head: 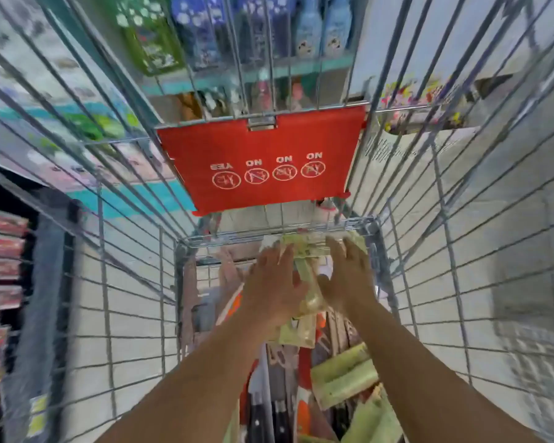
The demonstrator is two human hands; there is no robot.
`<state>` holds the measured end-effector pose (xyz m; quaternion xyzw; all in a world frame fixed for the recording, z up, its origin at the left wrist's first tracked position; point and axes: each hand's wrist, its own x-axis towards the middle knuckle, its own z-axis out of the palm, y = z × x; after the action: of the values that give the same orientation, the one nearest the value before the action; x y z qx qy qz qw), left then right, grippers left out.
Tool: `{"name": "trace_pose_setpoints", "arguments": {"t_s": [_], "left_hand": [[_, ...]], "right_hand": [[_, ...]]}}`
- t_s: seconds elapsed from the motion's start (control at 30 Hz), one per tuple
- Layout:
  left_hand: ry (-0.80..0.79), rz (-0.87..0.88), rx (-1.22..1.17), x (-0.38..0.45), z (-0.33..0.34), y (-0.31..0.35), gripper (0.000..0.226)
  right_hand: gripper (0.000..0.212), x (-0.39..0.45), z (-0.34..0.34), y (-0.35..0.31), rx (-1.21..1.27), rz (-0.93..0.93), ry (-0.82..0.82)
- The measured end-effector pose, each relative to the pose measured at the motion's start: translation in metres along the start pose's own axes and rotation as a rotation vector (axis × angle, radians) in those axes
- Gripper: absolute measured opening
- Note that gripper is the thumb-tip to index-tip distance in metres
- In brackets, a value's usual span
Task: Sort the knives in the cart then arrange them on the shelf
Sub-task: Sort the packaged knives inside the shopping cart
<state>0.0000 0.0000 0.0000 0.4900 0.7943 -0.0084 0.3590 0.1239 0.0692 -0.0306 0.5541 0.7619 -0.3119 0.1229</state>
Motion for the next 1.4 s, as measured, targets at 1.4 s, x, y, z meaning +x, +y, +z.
{"name": "trace_pose_setpoints", "arguments": {"t_s": [1.4], "left_hand": [[0.143,-0.063,0.013,-0.028,0.041,-0.064,0.036]], "right_hand": [[0.058,-0.031,0.061,-0.018,0.170,0.032,0.059]]}}
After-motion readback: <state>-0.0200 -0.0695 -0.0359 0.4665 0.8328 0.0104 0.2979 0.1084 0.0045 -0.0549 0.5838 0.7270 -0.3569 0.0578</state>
